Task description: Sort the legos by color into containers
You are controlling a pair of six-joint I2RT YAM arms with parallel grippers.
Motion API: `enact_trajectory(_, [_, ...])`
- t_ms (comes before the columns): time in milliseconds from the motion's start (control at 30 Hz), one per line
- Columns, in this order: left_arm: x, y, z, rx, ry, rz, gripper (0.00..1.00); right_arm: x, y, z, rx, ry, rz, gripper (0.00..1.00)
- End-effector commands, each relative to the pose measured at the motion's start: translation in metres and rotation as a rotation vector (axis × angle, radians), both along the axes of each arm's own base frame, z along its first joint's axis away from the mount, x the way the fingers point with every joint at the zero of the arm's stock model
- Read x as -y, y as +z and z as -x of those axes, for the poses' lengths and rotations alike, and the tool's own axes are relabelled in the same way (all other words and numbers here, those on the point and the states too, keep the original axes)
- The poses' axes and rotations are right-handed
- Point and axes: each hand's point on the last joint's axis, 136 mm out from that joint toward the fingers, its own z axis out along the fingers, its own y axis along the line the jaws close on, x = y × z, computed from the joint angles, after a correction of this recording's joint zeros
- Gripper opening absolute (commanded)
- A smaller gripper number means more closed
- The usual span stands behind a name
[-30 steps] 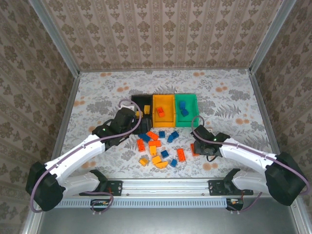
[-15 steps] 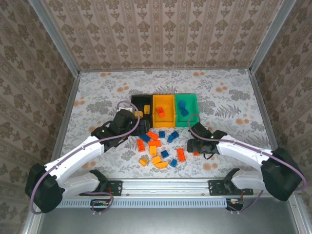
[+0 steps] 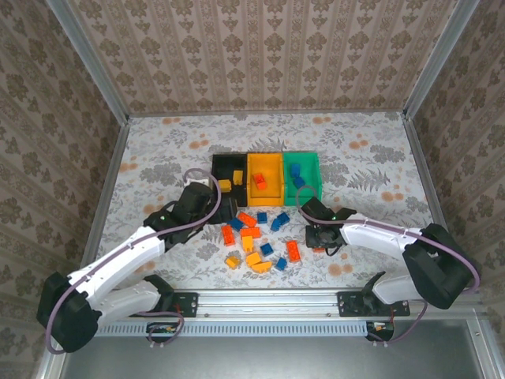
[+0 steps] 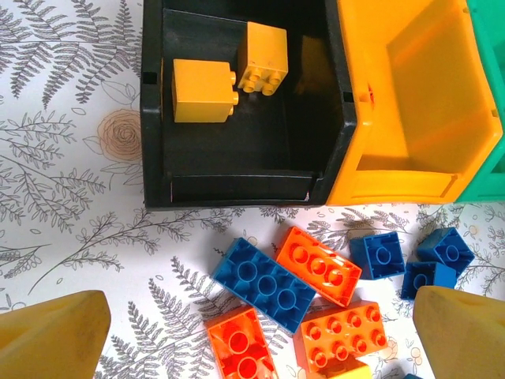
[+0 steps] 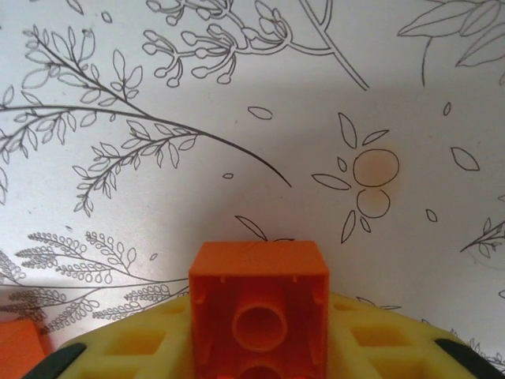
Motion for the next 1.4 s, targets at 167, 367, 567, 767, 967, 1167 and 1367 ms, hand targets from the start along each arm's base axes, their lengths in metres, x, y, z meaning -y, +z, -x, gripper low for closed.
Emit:
enact_trajectory(167, [-0.017, 0.005, 0.006, 0.038, 0.034, 0.006, 1.0, -0.055, 0.091, -0.044, 0.194, 0.099, -0.204, 0.31])
enact_trajectory(367, [-0.016, -0.007, 0.014, 0.004, 0.015, 0.018, 0.99, -0.108, 0.133, -0.099, 0.279, 0.145, -0.26, 0.32])
enact_trajectory(567, [-0.018, -0.018, 0.021, -0.033, 0.004, 0.002, 0.98, -0.14, 0.129, -0.159, 0.309, 0.14, -0.181, 0.33])
enact_trajectory(767, [-0.022, -0.025, 0.025, -0.055, 0.005, -0.022, 0.98, -0.15, 0.105, -0.201, 0.294, 0.106, -0.056, 0.33])
enact_trajectory(967, [-0.024, -0.033, 0.027, -0.074, 0.006, -0.038, 0.98, -0.15, 0.085, -0.214, 0.262, 0.071, -0.012, 0.42])
enact_trajectory(1167, [-0.023, -0.037, 0.027, -0.075, -0.006, -0.047, 0.98, -0.152, 0.091, -0.215, 0.28, 0.049, -0.037, 0.61])
enact_trajectory(1367, [-0.021, -0.039, 0.026, -0.081, -0.023, -0.057, 0.98, -0.153, 0.123, -0.205, 0.369, 0.05, -0.116, 0.7])
